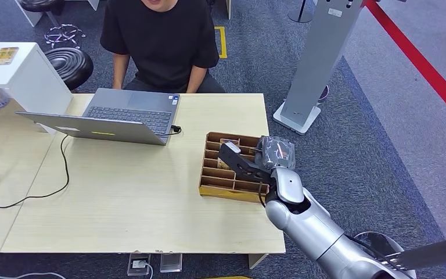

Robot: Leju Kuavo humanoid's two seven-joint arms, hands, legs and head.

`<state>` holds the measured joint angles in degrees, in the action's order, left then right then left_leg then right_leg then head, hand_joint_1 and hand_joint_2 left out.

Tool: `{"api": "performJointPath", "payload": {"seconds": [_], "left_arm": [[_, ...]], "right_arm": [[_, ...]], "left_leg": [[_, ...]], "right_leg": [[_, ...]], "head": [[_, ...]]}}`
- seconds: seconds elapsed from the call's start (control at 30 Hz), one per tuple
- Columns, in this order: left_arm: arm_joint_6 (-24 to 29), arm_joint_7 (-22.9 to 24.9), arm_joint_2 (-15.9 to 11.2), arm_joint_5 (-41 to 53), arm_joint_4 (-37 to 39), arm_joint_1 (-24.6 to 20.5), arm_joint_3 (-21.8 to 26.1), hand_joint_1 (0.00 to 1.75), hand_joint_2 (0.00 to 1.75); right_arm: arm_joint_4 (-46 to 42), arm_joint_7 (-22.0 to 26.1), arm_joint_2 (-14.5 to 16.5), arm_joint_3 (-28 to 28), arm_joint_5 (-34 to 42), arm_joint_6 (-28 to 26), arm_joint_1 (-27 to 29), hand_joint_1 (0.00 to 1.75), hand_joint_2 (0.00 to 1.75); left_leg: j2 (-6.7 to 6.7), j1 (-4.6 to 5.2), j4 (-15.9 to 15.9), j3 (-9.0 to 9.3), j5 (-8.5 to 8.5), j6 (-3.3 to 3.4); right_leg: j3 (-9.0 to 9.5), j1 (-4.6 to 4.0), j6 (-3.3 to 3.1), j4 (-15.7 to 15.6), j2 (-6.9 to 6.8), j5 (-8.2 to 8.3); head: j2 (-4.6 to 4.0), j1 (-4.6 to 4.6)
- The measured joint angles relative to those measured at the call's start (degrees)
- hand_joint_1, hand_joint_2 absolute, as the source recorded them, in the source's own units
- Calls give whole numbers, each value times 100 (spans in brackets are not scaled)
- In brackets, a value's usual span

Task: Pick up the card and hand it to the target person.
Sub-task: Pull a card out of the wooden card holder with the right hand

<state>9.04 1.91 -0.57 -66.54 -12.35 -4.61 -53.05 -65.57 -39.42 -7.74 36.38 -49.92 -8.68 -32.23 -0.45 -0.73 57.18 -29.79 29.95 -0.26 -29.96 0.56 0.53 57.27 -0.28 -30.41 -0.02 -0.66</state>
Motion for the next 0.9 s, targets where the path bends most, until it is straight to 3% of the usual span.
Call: {"api": "performJointPath", "payload": {"seconds": [0.63, 0.9], "left_arm": [[103, -79, 0, -209, 0, -2, -63, 0, 0], [133, -123, 0, -301, 0, 0, -60, 0, 0]], "right_arm": [[-8, 247, 49, -3, -102, -184, 10, 175, 175], [-509, 238, 72, 1, -156, -284, -1, 175, 175]], "left_leg": [[0, 0, 0, -1, 0, 0], [0, 0, 0, 0, 0, 0]], "right_leg": [[0, 0, 0, 0, 0, 0], [0, 0, 0, 1, 0, 0]], "head": [[-1, 2], [0, -3]]}}
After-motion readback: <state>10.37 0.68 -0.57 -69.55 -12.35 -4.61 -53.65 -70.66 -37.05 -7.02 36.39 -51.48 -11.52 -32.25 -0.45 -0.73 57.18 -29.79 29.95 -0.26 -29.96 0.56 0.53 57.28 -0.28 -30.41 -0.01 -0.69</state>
